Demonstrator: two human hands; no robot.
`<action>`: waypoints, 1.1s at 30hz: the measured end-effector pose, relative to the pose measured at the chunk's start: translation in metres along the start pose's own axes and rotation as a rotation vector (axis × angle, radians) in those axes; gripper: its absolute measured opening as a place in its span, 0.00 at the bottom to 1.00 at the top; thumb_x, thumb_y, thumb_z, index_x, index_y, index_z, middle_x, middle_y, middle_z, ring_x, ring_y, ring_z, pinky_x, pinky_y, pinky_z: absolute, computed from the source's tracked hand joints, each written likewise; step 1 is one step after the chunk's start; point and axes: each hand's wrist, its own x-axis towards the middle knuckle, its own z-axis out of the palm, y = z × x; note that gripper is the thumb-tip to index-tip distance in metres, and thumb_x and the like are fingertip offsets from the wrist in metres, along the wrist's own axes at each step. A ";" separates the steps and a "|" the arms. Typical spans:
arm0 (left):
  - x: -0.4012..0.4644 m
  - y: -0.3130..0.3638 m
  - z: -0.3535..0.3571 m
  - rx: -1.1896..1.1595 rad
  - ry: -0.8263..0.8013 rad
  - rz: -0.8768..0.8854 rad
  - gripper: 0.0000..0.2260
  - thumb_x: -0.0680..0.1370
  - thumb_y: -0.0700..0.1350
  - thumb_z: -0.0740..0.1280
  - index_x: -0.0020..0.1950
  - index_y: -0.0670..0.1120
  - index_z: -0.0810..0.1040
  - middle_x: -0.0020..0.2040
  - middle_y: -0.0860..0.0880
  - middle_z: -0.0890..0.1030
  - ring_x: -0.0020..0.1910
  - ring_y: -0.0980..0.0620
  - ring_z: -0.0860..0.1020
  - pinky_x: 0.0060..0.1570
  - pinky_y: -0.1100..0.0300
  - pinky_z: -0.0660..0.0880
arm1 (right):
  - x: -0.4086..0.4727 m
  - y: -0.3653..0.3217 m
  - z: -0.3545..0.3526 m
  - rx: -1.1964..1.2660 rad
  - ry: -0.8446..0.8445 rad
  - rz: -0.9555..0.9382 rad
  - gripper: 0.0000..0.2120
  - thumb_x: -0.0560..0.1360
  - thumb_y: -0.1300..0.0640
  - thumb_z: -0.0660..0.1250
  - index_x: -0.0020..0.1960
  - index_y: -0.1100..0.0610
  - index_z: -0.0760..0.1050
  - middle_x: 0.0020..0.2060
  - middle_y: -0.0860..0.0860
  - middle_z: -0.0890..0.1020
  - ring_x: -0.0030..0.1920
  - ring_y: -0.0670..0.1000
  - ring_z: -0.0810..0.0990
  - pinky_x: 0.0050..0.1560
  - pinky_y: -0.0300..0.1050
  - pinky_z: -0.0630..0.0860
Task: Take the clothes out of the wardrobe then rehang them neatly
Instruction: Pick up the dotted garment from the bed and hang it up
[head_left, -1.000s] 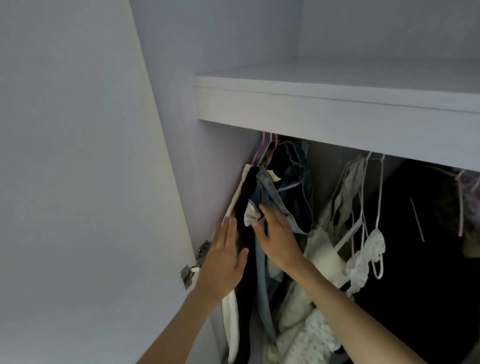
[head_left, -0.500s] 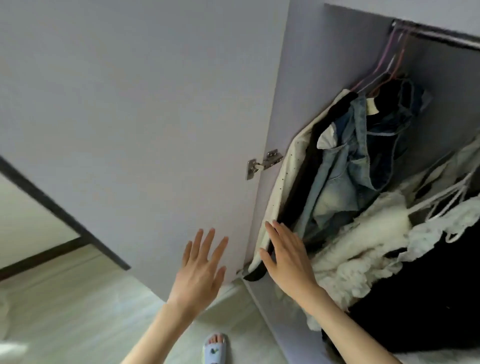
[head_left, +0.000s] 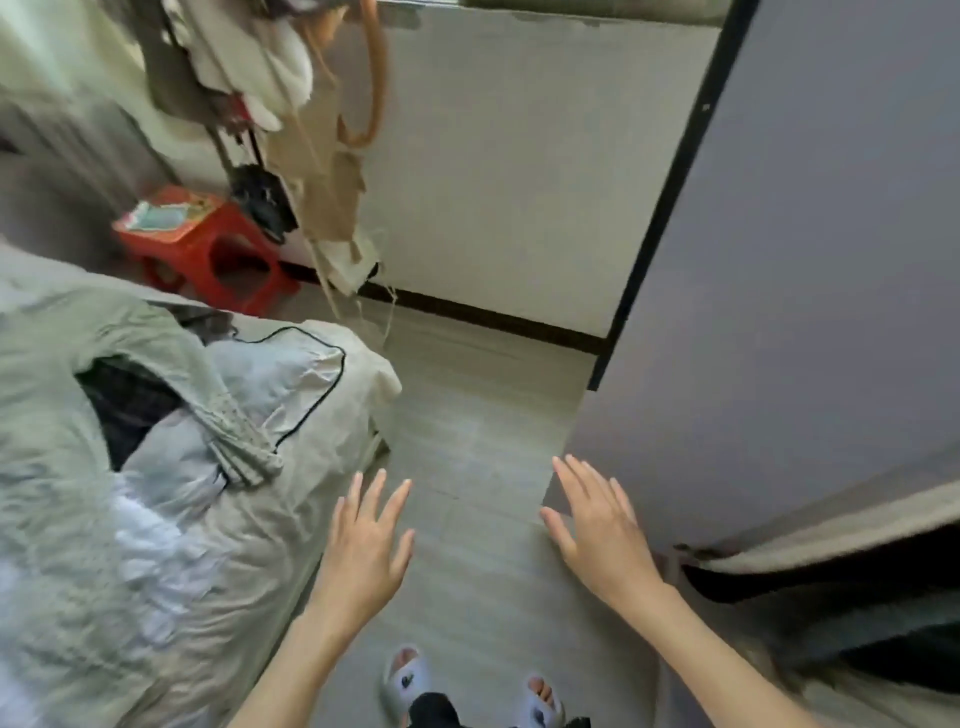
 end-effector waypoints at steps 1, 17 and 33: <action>-0.009 -0.016 -0.001 -0.022 0.001 -0.051 0.24 0.73 0.53 0.55 0.65 0.45 0.71 0.62 0.38 0.75 0.63 0.34 0.71 0.53 0.39 0.73 | 0.006 -0.017 0.006 0.004 -0.022 -0.042 0.28 0.79 0.45 0.55 0.76 0.51 0.50 0.75 0.48 0.56 0.75 0.47 0.52 0.73 0.46 0.45; -0.141 -0.270 -0.021 -0.271 0.160 -0.660 0.24 0.81 0.51 0.53 0.76 0.52 0.50 0.77 0.50 0.44 0.74 0.51 0.37 0.70 0.54 0.38 | 0.087 -0.316 0.149 -0.027 -0.260 -0.524 0.28 0.79 0.44 0.54 0.75 0.53 0.55 0.73 0.50 0.62 0.73 0.51 0.59 0.72 0.50 0.52; -0.090 -0.448 -0.051 -0.476 0.204 -0.891 0.22 0.82 0.47 0.54 0.75 0.51 0.53 0.77 0.51 0.47 0.75 0.51 0.40 0.72 0.54 0.42 | 0.259 -0.498 0.237 -0.145 -0.304 -0.755 0.28 0.79 0.45 0.56 0.75 0.55 0.56 0.73 0.53 0.62 0.72 0.53 0.61 0.73 0.52 0.56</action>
